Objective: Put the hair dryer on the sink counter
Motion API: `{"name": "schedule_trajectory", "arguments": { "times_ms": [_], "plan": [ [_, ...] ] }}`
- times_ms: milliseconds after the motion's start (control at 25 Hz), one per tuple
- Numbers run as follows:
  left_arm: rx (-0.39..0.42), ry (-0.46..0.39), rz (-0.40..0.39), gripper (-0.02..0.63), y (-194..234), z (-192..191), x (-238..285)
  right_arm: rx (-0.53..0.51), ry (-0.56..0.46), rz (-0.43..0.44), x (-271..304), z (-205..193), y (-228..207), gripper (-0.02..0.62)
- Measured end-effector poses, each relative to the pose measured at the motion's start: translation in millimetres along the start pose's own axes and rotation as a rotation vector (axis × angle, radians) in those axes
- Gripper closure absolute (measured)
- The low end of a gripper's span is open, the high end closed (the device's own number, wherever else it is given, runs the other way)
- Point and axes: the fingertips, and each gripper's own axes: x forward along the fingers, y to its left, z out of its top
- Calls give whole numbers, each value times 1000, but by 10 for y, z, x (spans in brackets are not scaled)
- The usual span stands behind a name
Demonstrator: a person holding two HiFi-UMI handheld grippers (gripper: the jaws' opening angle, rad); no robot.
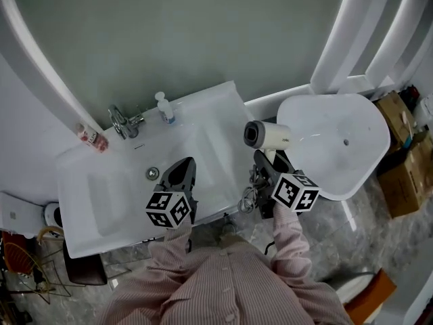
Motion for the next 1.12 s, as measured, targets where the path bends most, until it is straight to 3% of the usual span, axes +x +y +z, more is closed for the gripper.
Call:
{"name": "schedule_trajectory", "arguments": {
  "times_ms": [520, 1120],
  "plan": [
    [-70, 49, 70, 609, 189, -170, 519, 1, 142, 65, 857, -32, -378, 431],
    [-188, 180, 91, 607, 658, -573, 1031, -41, 356, -3, 1873, -487, -724, 431]
  ]
}}
